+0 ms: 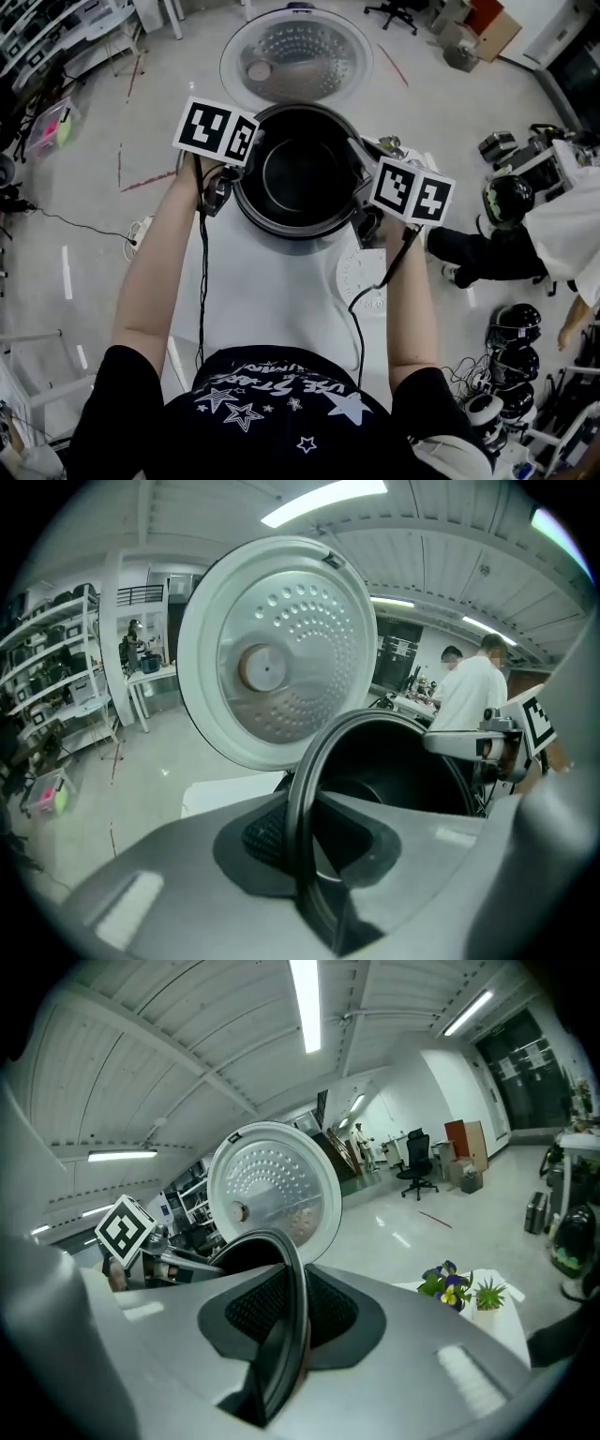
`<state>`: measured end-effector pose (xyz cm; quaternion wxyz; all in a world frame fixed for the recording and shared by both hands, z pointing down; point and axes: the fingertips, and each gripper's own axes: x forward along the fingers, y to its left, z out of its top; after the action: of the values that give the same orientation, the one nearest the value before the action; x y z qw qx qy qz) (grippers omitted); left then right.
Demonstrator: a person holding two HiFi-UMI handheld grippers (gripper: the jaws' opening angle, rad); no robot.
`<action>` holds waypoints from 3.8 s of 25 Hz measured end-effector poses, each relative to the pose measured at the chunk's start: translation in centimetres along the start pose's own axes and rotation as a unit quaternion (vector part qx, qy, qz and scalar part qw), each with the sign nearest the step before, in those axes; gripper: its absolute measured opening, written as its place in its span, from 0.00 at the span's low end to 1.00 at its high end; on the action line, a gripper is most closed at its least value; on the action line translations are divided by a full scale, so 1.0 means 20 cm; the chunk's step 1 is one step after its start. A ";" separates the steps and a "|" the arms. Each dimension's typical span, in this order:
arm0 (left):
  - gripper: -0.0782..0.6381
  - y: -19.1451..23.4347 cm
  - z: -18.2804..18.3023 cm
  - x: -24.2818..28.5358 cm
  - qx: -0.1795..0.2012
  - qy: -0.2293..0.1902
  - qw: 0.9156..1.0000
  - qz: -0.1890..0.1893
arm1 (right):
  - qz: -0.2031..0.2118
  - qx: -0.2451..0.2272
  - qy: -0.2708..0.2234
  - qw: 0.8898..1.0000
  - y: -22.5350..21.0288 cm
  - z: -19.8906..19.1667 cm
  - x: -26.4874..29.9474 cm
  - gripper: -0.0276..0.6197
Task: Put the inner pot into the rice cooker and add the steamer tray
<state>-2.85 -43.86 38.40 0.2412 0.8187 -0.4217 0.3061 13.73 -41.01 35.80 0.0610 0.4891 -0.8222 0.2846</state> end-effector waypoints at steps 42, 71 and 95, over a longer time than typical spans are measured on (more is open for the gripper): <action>0.27 0.09 -0.17 0.22 0.226 0.030 0.963 0.144 | -0.059 -0.168 0.100 0.979 -0.13 -0.27 0.20 0.36; 0.48 -0.02 -0.27 -0.39 0.177 -0.144 0.970 0.080 | -0.133 -0.137 -0.010 0.982 0.24 -0.24 -0.33 0.56; 0.12 -0.29 -0.89 -0.40 0.184 -0.102 0.977 -0.022 | -0.263 -0.019 -0.005 0.965 0.23 -0.85 -0.85 0.59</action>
<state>-6.85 -24.87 44.31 0.0490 0.8852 -0.3625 0.2875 15.62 -17.30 41.50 0.1392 0.6880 -0.6703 0.2407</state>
